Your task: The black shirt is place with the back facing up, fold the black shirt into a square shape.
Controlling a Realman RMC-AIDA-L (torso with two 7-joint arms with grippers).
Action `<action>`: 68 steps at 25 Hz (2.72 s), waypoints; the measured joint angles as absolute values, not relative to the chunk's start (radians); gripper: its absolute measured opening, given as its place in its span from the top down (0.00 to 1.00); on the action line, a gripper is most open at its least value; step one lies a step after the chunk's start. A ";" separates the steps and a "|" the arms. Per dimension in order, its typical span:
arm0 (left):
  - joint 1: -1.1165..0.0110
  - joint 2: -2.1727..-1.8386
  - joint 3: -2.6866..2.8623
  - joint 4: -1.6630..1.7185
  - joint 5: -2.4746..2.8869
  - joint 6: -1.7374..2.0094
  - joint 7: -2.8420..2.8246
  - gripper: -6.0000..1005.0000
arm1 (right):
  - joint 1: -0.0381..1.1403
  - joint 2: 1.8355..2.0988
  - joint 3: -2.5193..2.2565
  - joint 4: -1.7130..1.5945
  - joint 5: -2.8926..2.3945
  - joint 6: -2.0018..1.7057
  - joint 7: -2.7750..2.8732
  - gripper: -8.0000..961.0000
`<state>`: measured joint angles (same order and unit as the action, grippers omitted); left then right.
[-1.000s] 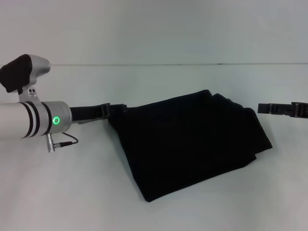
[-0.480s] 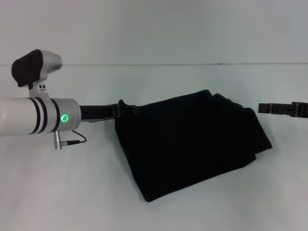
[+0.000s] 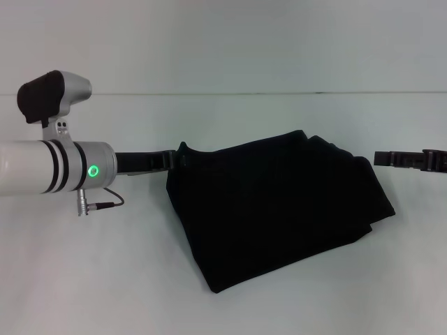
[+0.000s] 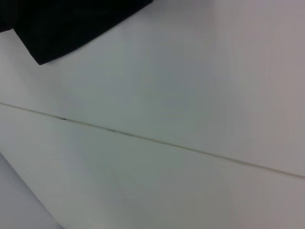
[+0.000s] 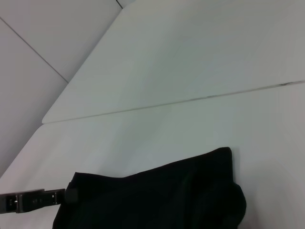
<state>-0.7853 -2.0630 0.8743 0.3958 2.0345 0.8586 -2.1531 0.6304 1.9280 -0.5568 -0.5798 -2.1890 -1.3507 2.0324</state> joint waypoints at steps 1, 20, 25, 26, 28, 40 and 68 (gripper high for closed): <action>-0.785 -2.062 0.875 0.396 2.035 0.856 -2.154 0.48 | 0.630 1.928 -0.557 -0.580 -2.189 -1.351 2.032 0.21; -0.840 -2.035 0.879 0.396 2.030 0.900 -2.169 0.97 | 0.630 1.933 -0.552 -0.571 -2.184 -1.406 1.982 0.21; -0.868 -2.025 0.879 0.397 2.030 0.902 -2.171 0.96 | 0.636 1.945 -0.547 -0.572 -2.160 -1.430 1.908 0.25; -0.873 -2.024 0.879 0.397 2.031 0.902 -2.172 0.96 | 0.639 1.949 -0.547 -0.572 -2.157 -1.428 1.891 0.26; -0.882 -2.022 0.881 0.396 2.034 0.903 -2.177 0.96 | 0.651 1.957 -0.550 -0.570 -2.156 -1.424 1.858 0.36; -0.894 -2.004 0.888 0.399 2.036 0.925 -2.191 0.94 | 0.737 2.018 -0.675 -0.484 -2.165 -1.190 1.780 0.86; -0.895 -1.993 0.890 0.399 2.045 0.922 -2.195 0.90 | 0.724 2.040 -0.811 -0.508 -2.077 -1.005 1.757 0.99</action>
<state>-0.8950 -1.9925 0.8897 0.3986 2.0449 0.9224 -2.1952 0.7242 2.0397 -0.8112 -0.5084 -2.0771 -1.0046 1.7572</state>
